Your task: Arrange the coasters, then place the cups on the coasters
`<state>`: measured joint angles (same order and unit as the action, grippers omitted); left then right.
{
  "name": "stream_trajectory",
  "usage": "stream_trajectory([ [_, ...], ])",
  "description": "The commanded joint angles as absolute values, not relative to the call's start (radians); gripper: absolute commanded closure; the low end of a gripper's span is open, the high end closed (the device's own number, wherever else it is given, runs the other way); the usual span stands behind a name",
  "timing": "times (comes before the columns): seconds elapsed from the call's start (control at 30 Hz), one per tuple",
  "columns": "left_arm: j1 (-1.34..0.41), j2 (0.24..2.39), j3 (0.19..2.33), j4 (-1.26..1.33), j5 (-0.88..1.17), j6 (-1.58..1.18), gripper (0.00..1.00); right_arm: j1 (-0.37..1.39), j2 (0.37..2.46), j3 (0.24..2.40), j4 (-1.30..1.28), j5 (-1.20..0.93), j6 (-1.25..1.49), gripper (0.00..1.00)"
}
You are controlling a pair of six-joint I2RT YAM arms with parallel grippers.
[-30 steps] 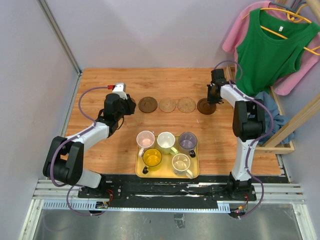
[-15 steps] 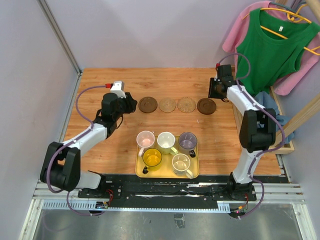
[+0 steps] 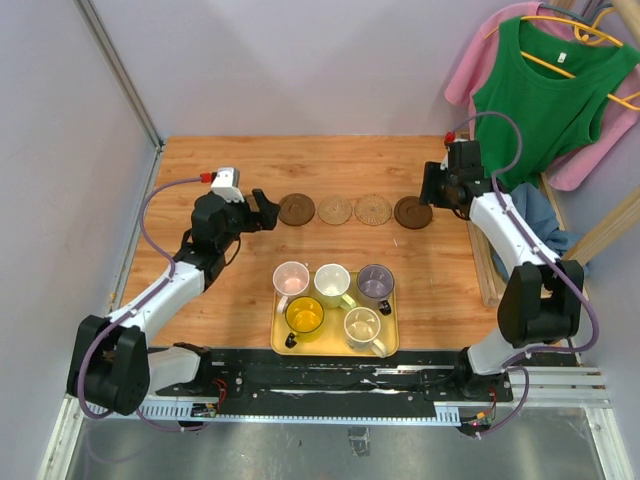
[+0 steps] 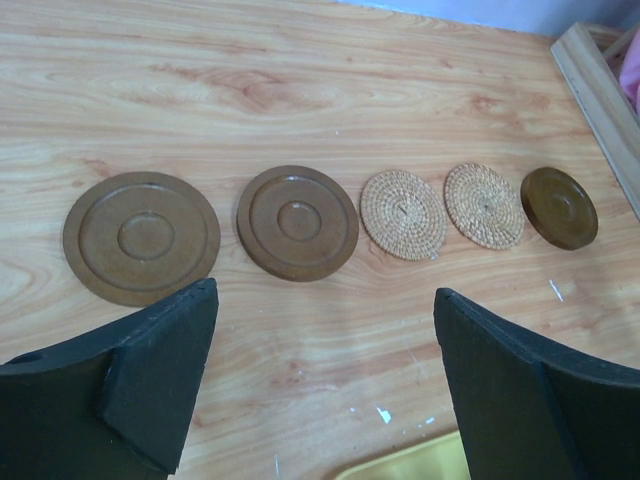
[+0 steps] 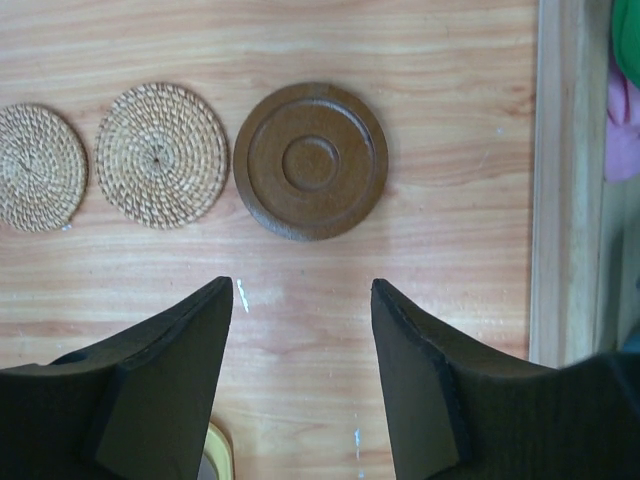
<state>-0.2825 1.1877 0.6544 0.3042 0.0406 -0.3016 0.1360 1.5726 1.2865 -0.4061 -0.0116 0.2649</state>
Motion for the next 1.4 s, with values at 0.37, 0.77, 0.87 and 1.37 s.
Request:
stream_trajectory([
  [0.37, -0.348, 1.055, 0.571, 0.231, 0.074, -0.354, 0.04, 0.363, 1.164, 1.053, -0.648, 0.064, 0.252, 0.30],
  [0.77, -0.422, 0.960, 0.507, 0.199, 0.047, -0.377, 0.00, 0.554, 1.036, 0.933, -0.727, 0.009, 0.318, 0.16],
  [0.87, -0.435, 0.949, 0.494, 0.197, 0.044, -0.381, 0.00, 0.592, 1.025, 0.899, -0.731, 0.021, 0.342, 0.18],
  [1.37, -0.445, 0.949, 0.461, 0.210, 0.041, -0.394, 0.00, 0.709, 1.003, 0.823, -0.733, 0.022, 0.420, 0.29],
])
